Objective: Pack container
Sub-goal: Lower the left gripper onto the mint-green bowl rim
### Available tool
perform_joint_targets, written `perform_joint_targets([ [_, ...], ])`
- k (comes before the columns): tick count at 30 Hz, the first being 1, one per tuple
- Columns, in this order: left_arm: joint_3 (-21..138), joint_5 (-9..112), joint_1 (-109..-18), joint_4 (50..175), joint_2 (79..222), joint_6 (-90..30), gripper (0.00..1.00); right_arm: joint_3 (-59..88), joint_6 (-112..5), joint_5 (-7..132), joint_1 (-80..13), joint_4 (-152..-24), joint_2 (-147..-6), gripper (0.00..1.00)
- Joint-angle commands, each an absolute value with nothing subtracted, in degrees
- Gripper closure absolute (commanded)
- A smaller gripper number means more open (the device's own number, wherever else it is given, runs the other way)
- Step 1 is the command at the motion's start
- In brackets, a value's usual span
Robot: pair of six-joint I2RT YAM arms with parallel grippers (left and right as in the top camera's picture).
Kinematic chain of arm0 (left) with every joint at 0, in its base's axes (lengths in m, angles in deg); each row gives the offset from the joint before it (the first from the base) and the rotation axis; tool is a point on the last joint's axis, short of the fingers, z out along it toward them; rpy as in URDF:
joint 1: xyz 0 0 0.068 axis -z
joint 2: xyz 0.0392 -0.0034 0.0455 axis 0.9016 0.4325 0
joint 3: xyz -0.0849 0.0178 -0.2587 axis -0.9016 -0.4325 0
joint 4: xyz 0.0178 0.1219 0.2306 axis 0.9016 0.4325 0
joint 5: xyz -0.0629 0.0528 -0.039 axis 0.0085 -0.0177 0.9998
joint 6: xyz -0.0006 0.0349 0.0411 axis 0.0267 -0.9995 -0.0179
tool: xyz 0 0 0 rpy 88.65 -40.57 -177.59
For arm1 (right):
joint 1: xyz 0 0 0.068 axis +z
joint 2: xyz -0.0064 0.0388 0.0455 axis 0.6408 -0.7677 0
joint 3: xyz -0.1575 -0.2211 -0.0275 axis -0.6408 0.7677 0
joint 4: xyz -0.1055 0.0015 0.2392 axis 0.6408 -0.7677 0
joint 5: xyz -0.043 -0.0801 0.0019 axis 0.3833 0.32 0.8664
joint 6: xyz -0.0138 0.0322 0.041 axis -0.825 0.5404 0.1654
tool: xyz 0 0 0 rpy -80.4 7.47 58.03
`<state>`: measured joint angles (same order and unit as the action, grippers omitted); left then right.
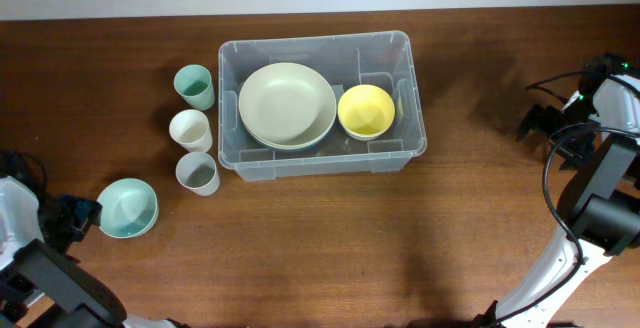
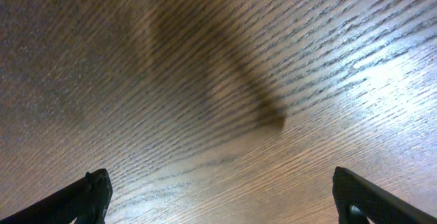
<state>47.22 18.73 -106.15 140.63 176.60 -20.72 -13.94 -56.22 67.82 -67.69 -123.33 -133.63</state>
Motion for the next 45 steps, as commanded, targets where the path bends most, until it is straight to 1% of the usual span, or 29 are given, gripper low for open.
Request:
perform_joint_targets([
  [1, 45.9, 19.2, -105.4, 138.0, 176.1, -21.7, 0.26, -13.7, -56.6, 67.9, -68.0, -123.3, -132.7, 0.01],
  [10, 44.6, 22.2, -102.6, 133.9, 176.1, -23.8, 0.27, -13.7, -56.6, 67.9, -68.0, -123.3, -132.7, 0.01],
  [17, 43.9, 22.1, -99.6, 133.6, 176.1, -23.8, 0.27, -13.7, -56.6, 67.9, -68.0, -123.3, -132.7, 0.01],
  [26, 38.2, 22.2, -99.7, 130.8, 176.2, -23.8, 0.27, -13.8, -56.6, 67.9, -68.0, -123.3, -132.7, 0.01],
  [33, 37.3, 22.4, -99.7, 129.3, 176.2, -23.8, 0.27, -13.7, -56.6, 67.9, -68.0, -123.3, -132.7, 0.01],
  [35, 37.3, 22.4, -99.7, 129.3, 176.2, -23.8, 0.34, -13.7, -56.6, 67.9, -68.0, -123.3, -132.7, 0.01],
  [38, 37.3, 22.5, -99.7, 129.5, 176.2, -23.8, 0.55, -13.7, -56.6, 67.9, -68.0, -123.3, -132.7, 0.01],
  [41, 37.3, 23.5, -99.7, 129.7, 176.2, -23.8, 0.92, -13.7, -56.6, 67.9, -68.0, -123.3, -132.7, 0.01],
  [42, 37.3, 24.1, -99.7, 129.7, 176.2, -23.8, 0.99, -13.7, -56.6, 67.9, -68.0, -123.3, -132.7, 0.01],
  [45, 37.3, 24.8, -99.7, 129.1, 176.2, -23.8, 0.99, -13.7, -56.6, 67.9, -68.0, -123.3, -132.7, 0.01],
])
